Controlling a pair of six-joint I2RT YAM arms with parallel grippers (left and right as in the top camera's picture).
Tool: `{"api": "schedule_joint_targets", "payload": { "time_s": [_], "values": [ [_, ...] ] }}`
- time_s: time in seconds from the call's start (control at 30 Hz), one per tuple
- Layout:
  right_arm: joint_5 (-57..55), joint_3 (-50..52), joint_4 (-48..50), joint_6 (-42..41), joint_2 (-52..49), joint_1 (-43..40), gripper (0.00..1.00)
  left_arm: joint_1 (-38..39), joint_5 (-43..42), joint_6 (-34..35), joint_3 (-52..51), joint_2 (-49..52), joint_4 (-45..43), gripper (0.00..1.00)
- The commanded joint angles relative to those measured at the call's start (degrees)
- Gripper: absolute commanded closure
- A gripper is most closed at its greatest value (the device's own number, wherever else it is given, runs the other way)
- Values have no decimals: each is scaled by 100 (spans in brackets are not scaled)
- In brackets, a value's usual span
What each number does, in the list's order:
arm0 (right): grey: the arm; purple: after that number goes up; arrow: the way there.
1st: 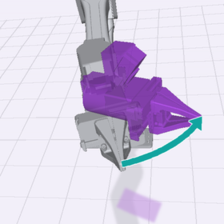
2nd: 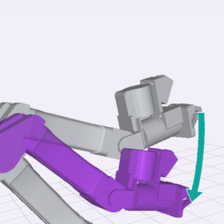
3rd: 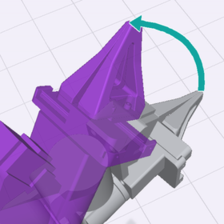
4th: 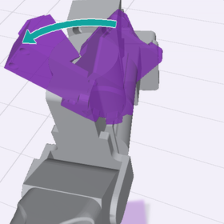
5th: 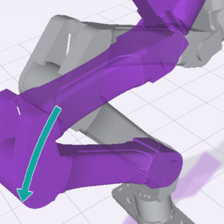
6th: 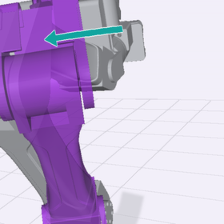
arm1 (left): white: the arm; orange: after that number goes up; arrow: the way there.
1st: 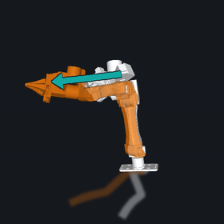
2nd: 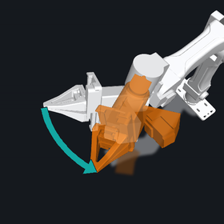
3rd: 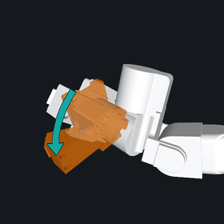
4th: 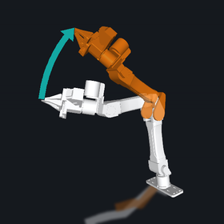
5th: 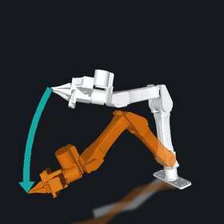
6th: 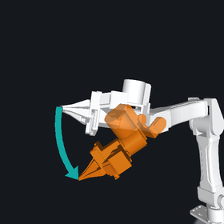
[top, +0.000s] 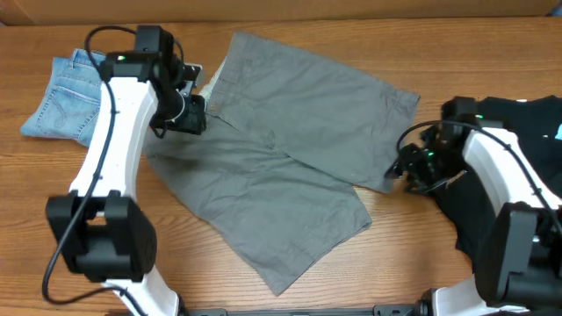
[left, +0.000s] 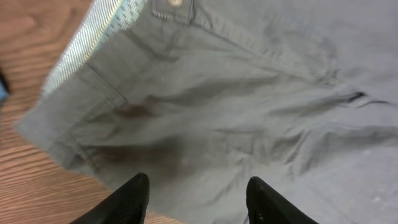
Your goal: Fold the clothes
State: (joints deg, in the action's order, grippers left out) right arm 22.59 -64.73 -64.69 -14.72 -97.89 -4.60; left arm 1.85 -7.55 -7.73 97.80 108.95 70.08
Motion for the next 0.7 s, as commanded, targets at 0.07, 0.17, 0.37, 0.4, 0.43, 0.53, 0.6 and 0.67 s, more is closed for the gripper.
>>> {"api": "schedule_joint_targets", "payload": {
  "time_s": [0.07, 0.17, 0.37, 0.4, 0.43, 0.53, 0.6, 0.67],
  "values": [
    [227, 501, 9, -37, 37, 645, 48, 0, 203, -109, -17, 284, -9, 47],
    [35, 820, 17, -275, 37, 925, 51, 0, 437, -109, -17, 315, 26, 46],
    [-245, 1338, 352, -662, 39, 1246, 62, -4, 688, -109, -17, 315, -13, 42],
    [-240, 1349, 378, -645, 37, 1272, 67, -7, 688, -109, -17, 315, -33, 42],
    [-240, 1349, 422, -616, 37, 1281, 75, -7, 691, -109, -17, 315, -52, 41],
    [-243, 1344, 573, -616, 39, 1268, 88, -7, 693, -111, -22, 319, -116, 41],
    [-236, 1298, 638, -640, 39, 1191, 94, -7, 693, -109, -22, 319, -133, 41],
    [-238, 1191, 588, -654, 39, 1071, 96, -7, 693, -109, -22, 321, -131, 41]
  ]
}}
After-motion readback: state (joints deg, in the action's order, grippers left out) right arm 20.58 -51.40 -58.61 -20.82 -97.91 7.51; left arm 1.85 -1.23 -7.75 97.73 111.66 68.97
